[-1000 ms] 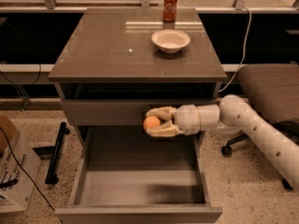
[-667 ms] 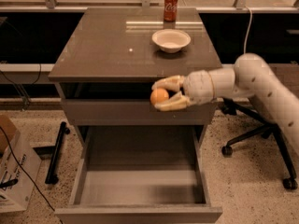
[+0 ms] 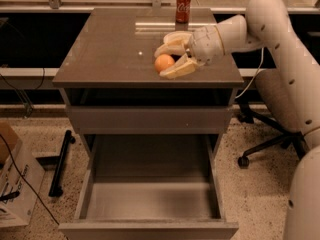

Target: Pick orange from middle drawer and place on counter

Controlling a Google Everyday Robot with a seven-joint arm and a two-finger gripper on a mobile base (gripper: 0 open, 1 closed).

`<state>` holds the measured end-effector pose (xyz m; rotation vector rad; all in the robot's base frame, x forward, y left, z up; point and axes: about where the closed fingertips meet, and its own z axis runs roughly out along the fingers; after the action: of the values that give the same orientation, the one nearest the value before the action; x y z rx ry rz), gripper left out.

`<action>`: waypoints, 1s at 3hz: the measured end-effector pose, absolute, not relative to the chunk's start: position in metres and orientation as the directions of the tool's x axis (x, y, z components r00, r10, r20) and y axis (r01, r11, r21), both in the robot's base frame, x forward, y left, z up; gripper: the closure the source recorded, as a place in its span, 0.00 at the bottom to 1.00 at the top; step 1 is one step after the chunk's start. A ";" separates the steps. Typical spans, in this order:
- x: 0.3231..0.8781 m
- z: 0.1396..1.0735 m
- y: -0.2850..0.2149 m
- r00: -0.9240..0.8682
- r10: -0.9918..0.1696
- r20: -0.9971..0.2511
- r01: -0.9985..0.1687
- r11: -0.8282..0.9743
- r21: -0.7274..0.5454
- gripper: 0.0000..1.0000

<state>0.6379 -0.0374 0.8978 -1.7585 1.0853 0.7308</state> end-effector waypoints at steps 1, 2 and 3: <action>0.652 0.924 -0.043 0.471 -0.351 -0.810 -0.882 -0.157 -0.444 1.00; 0.652 0.924 -0.043 0.470 -0.351 -0.810 -0.882 -0.157 -0.444 1.00; 0.664 0.919 -0.026 0.463 -0.365 -0.808 -0.886 -0.161 -0.435 1.00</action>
Offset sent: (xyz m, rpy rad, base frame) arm 0.0145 -0.0046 0.0259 0.0221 -0.0537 -0.0277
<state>0.6639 -0.0258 0.9190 -1.7379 1.0752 0.6703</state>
